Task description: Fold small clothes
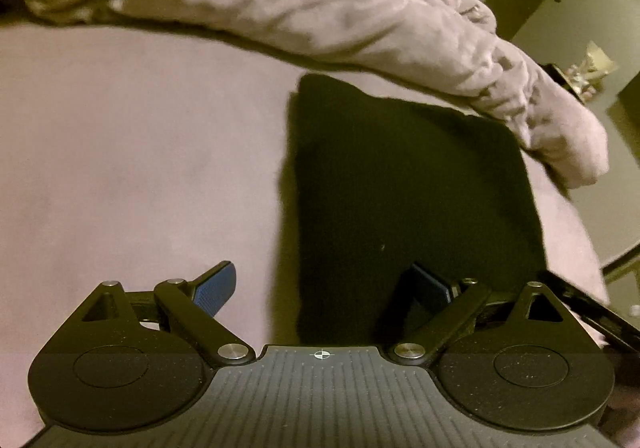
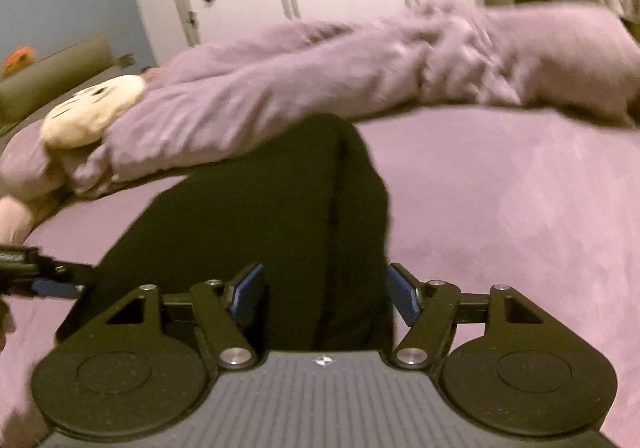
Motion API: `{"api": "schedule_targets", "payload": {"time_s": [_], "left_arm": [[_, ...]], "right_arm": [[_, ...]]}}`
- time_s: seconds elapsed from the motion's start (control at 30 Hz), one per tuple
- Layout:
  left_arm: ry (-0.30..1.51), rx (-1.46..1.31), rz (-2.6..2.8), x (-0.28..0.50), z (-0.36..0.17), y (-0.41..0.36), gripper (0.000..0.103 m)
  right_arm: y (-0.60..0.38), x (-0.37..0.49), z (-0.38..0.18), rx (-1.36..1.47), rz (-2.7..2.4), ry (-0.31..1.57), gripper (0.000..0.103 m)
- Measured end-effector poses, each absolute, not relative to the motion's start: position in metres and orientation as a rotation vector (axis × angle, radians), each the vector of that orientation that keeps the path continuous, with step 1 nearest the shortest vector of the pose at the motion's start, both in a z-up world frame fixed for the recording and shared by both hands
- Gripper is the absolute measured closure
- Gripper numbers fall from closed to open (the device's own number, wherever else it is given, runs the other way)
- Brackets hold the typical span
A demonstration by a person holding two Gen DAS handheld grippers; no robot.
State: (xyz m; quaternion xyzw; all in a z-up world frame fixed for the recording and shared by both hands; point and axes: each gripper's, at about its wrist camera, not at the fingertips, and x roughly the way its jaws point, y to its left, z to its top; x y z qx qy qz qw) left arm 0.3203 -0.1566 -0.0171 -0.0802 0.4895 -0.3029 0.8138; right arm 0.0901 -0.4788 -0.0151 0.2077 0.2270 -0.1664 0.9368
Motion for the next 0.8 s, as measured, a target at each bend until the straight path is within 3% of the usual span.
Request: {"api": "schedule_targets", "payload": {"time_s": [0.07, 0.17, 0.33, 0.47, 0.57, 0.8], "left_arm": [[1.087, -0.217, -0.685, 0.331, -0.023, -0.162, 0.011], [1.133, -0.270, -0.734, 0.344, -0.032, -0.168, 0.012], [1.163, -0.307, -0.764, 0.357, -0.042, -0.180, 0.018], [1.170, -0.298, -0.761, 0.363, -0.045, -0.188, 0.019], [1.178, -0.309, -0.763, 0.365, -0.048, -0.188, 0.018], [1.203, -0.346, -0.758, 0.374, -0.059, -0.193, 0.015]], "right_arm": [[-0.500, 0.100, -0.025, 0.562, -0.277, 0.497, 0.034], [-0.523, 0.112, -0.038, 0.703, -0.189, 0.513, 0.020], [-0.537, 0.134, -0.060, 0.822, -0.110, 0.549, 0.016], [-0.539, 0.134, -0.067, 0.839, -0.081, 0.534, 0.017], [-0.546, 0.133, -0.066, 0.837, -0.053, 0.528, 0.023], [-0.555, 0.142, -0.072, 0.908, -0.032, 0.482, 0.021]]}}
